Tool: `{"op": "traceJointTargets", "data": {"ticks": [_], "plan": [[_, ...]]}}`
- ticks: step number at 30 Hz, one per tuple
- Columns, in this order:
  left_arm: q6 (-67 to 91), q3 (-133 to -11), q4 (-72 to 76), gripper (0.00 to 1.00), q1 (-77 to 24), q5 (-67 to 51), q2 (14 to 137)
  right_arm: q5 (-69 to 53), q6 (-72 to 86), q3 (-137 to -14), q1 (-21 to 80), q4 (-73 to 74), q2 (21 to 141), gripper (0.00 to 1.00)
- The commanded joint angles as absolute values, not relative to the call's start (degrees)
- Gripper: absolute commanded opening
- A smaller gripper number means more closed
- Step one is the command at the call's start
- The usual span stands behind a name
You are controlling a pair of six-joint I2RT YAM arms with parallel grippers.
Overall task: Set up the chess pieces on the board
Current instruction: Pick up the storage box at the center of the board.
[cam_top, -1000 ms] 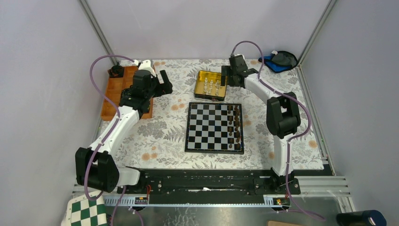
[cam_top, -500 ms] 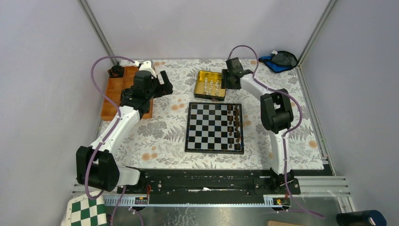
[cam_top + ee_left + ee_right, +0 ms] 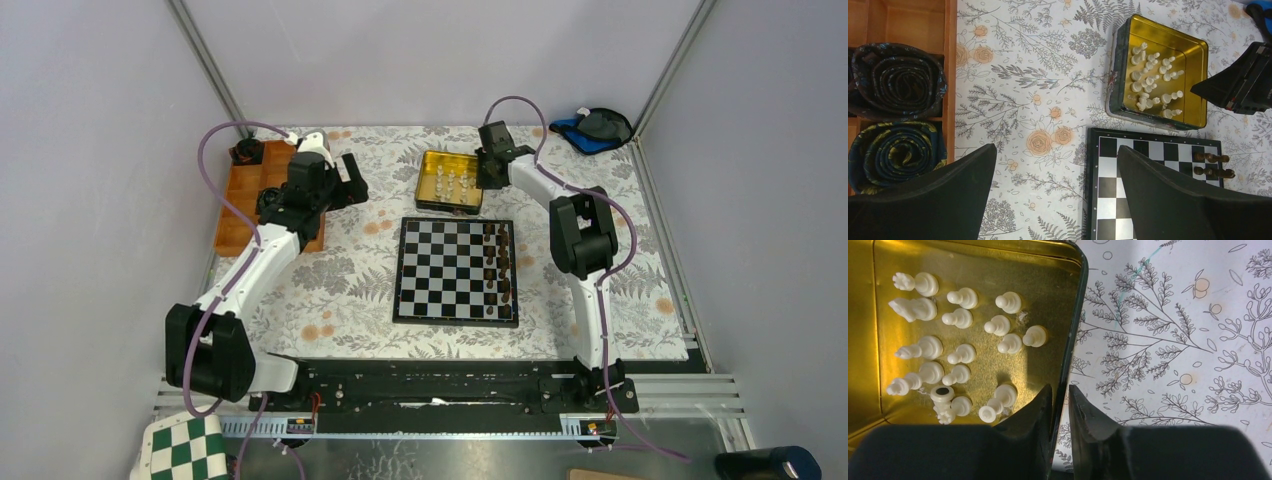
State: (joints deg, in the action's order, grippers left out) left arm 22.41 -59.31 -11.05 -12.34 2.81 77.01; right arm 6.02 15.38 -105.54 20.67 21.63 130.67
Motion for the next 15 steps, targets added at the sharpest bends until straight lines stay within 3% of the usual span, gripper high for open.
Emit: {"op": "traceJointTargets", "data": {"ticks": [1, 5, 10, 15], "plan": [[23.3, -58.5, -7.4, 0.99, -12.5, 4.0, 77.5, 5.3, 15.0, -109.1, 19.7, 22.6, 131.7, 0.23], [23.5, -58.5, -7.5, 0.99, -12.5, 3.9, 77.8, 5.2, 15.0, -111.0, 19.0, 23.5, 132.2, 0.18], [23.7, -58.4, -7.6, 0.99, -12.4, 3.9, 78.2, 5.0, 15.5, -112.8, 17.7, 24.2, 132.4, 0.04], [23.8, -58.5, -7.8, 0.99, -12.5, 4.1, 78.7, 4.3, 15.9, -113.4, 15.9, 24.3, 132.1, 0.01]]}}
